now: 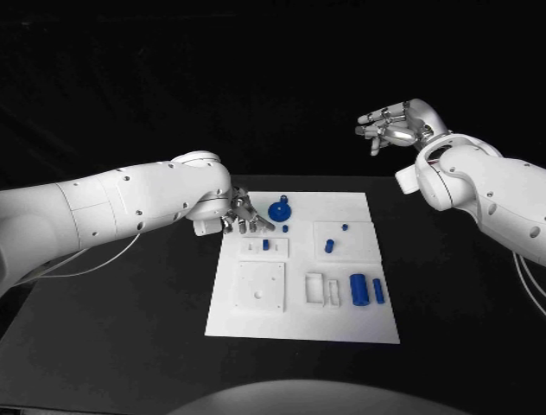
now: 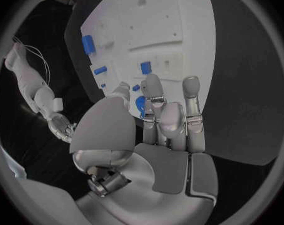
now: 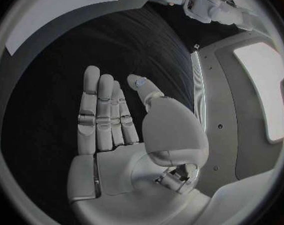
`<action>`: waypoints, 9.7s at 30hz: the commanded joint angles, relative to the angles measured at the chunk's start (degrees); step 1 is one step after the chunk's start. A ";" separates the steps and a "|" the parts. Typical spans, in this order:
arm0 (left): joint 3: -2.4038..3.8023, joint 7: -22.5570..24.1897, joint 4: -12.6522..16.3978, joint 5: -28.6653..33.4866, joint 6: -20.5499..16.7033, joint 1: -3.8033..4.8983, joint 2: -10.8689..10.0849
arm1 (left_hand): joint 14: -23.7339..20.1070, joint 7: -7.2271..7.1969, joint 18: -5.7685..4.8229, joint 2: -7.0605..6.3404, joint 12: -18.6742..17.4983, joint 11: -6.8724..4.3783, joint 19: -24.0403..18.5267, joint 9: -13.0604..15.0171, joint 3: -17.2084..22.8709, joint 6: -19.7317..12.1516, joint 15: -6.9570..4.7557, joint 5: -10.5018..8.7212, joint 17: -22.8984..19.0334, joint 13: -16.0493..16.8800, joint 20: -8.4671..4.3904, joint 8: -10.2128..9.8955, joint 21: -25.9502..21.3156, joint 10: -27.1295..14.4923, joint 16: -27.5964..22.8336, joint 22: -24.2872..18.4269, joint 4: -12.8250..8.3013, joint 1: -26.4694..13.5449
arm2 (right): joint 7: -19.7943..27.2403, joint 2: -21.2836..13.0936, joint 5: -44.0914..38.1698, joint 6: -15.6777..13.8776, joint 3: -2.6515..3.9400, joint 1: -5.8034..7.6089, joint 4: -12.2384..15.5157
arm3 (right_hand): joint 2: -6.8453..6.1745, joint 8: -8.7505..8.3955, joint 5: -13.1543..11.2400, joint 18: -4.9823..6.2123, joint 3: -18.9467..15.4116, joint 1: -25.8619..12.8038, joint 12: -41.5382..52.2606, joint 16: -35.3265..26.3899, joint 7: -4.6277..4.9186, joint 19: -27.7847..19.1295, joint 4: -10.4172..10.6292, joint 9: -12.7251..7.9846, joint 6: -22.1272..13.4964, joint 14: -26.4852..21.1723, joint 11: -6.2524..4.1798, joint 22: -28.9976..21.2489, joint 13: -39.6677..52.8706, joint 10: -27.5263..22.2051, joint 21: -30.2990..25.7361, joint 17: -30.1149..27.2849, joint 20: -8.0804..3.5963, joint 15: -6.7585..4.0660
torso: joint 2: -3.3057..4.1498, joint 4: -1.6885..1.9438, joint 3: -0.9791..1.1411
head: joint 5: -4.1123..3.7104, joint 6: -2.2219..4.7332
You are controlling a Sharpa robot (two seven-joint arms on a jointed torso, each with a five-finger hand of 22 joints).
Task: Assemble the parts on the task board
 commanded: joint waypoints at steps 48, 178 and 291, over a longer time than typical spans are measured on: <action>1.33 9.59 -27.60 -2.15 8.89 0.56 10.37 | -1.61 2.09 -1.75 4.97 -6.30 1.05 0.12 -10.62 -0.82 -7.20 -0.65 3.59 -8.11 3.25 -1.18 -0.01 -3.13 2.82 -4.38 0.84 -7.20 0.40 | 0.16 -1.43 -0.36 0.02 0.06 0.12 1.97 | -0.02 0.17 0.44 0.43 -0.52 -0.58 0.05 -0.29 0.25 -0.28 0.36 -0.05 -0.56 -0.36 0.05 -0.53 -1.96 0.26 -0.20 -0.16 -0.08 0.16 | 2.59 -1.76 -0.68 | 1.47 2.65; 0.24 34.00 -10.52 -12.27 -9.98 -0.06 -2.42 | -10.65 8.11 0.81 8.90 -25.30 5.85 -6.50 -61.39 13.30 -17.06 3.80 17.70 -17.39 -5.95 2.81 -0.35 -9.44 -10.78 -17.01 1.34 -26.83 15.79 | -4.08 -2.73 -18.87 6.10 -0.08 -0.35 8.48 | -0.10 0.16 -2.82 0.60 4.61 0.02 11.40 15.44 -0.08 4.97 -1.70 -0.22 -1.25 6.04 -1.63 18.66 17.81 3.19 25.91 12.54 -2.45 -2.23 | 2.76 -1.64 -0.82 | 3.02 4.99; -3.30 44.28 -5.56 -24.67 -7.41 -1.27 -5.46 | -19.48 7.11 3.50 4.43 -10.26 8.27 -16.23 -61.47 33.40 -19.74 5.31 22.28 -17.29 -1.63 4.14 -0.40 -1.33 -21.01 -16.02 1.45 -30.90 16.30 | -4.64 -3.57 -19.93 6.79 -0.09 -1.42 10.17 | -0.92 0.14 -2.18 0.67 4.67 -0.20 9.92 15.53 -0.02 4.68 0.79 -0.22 -1.91 6.99 -1.65 18.73 22.02 4.15 28.66 14.72 -2.44 -2.26 | 2.75 -1.83 -0.67 | 2.74 4.69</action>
